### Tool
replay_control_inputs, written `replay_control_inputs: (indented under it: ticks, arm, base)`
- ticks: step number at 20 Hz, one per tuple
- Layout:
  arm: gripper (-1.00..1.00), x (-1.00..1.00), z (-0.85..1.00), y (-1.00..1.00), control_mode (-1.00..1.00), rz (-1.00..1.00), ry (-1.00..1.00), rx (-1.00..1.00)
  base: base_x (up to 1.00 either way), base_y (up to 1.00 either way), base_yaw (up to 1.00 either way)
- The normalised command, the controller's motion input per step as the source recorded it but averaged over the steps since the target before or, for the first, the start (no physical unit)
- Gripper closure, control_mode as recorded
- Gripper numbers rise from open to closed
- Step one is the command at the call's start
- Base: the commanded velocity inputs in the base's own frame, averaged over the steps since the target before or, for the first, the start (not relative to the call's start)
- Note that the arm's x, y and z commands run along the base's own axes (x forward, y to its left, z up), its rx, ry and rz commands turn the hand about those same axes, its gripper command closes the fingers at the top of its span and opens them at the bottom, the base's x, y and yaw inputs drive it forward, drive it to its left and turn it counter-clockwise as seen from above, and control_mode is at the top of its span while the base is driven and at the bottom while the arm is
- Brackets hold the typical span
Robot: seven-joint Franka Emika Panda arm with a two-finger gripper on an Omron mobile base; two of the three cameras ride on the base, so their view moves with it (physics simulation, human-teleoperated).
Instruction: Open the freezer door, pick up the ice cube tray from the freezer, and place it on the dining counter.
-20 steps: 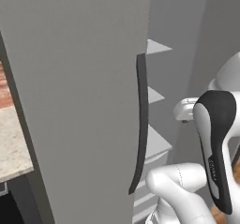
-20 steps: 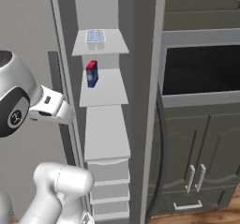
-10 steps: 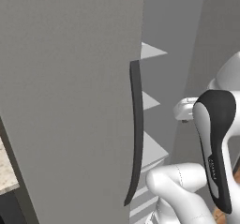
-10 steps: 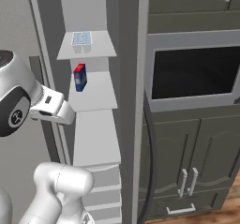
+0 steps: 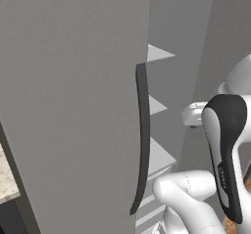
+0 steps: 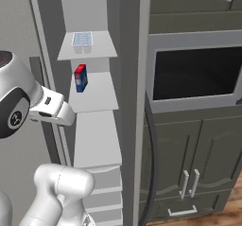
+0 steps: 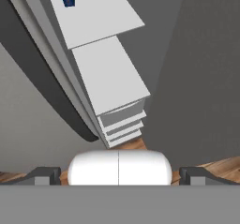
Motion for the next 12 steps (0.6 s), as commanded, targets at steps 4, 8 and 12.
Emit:
replay_control_inputs:
  ticks: [4,8,12]
  arm:
    - [-1.00,0.00,0.00,0.00,1.00,0.00,0.00,0.00]
    - [-1.00,0.00,0.00,0.00,1.00,0.00,0.00,0.00]
    - [-1.00,0.00,0.00,0.00,1.00,0.00,0.00,0.00]
  base:
    - [0.74,-0.11,0.00]
    - [0.60,0.02,0.00]
    - [0.44,0.10,0.00]
